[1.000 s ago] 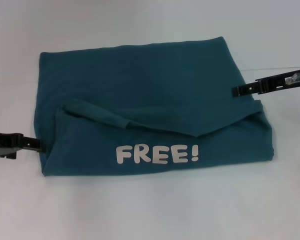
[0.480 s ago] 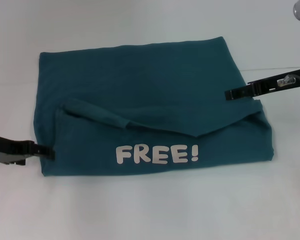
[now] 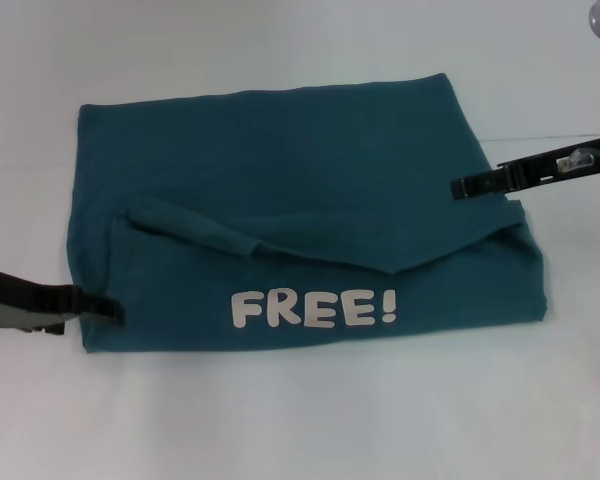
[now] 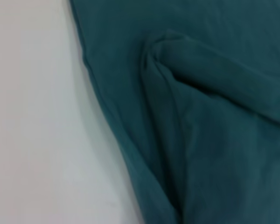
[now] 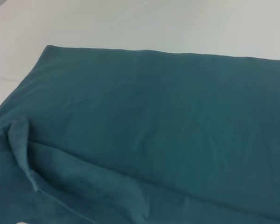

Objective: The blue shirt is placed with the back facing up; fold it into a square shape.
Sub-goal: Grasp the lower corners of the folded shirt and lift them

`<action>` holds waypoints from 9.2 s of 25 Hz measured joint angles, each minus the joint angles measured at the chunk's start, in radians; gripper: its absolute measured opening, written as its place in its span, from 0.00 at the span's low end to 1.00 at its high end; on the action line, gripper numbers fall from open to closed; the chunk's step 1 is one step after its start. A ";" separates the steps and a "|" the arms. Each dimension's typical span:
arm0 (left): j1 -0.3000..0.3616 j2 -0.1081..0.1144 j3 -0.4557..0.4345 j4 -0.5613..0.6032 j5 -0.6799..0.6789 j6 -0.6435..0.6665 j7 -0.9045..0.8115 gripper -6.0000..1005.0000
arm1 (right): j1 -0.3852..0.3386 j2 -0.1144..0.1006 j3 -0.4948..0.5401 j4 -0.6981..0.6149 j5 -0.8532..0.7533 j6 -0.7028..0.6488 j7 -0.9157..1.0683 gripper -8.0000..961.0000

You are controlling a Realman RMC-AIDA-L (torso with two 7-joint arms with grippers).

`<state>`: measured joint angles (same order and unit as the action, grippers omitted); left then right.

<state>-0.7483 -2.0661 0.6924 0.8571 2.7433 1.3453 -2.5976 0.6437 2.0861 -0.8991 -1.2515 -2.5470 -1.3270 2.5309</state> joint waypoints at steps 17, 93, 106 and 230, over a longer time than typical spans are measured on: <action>0.074 -0.070 -0.004 0.102 -0.168 -0.021 0.088 0.91 | 0.001 0.007 -0.047 0.078 0.026 0.077 -0.006 0.95; 0.083 -0.070 0.123 0.099 -0.023 -0.063 -0.039 0.90 | -0.100 -0.001 -0.039 0.028 0.248 -0.087 -0.168 0.95; 0.075 -0.078 0.165 0.089 -0.024 -0.063 -0.035 0.84 | -0.094 -0.002 -0.040 0.035 0.248 -0.085 -0.167 0.95; -0.032 0.015 0.115 0.055 0.112 0.537 0.082 0.07 | 0.069 0.006 -0.215 0.138 -0.280 -0.623 -0.062 0.04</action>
<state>-0.7807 -2.0509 0.8074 0.9121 2.8557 1.8822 -2.5152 0.7128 2.0923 -1.1142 -1.1132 -2.8270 -1.9496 2.4684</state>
